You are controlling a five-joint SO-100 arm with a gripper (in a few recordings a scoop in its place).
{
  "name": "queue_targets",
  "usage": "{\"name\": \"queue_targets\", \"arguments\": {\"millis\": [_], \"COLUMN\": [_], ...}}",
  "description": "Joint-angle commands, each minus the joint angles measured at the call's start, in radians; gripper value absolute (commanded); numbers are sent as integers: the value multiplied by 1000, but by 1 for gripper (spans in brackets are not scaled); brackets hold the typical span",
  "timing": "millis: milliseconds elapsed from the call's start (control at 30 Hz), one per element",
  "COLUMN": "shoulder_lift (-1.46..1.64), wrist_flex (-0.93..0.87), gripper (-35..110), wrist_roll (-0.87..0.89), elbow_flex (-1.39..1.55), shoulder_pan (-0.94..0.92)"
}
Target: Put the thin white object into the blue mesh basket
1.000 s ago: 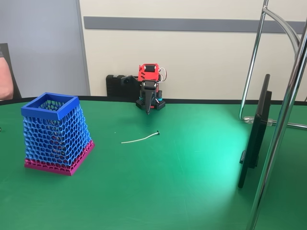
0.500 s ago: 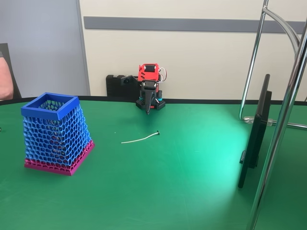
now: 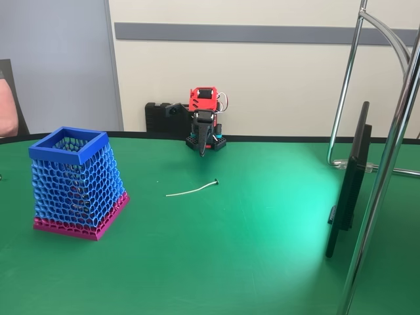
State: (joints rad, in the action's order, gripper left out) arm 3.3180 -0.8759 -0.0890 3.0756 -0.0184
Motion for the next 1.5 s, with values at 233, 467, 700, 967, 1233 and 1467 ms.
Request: {"name": "queue_targets", "arguments": {"millis": [233,467,700,967,1233,1467], "shoulder_lift": [-67,-247,-456,-655,-950,-1164], "wrist_flex": [46,80,89,143,238,272], "gripper": [1,1,1,1,3,11], "wrist_roll": [-14,-2,5,-20,-83,-178], "elbow_flex": [-11,-115,-242,-362,-545,-669], "shoulder_pan": [9,12,15,-8,-86,-57]}}
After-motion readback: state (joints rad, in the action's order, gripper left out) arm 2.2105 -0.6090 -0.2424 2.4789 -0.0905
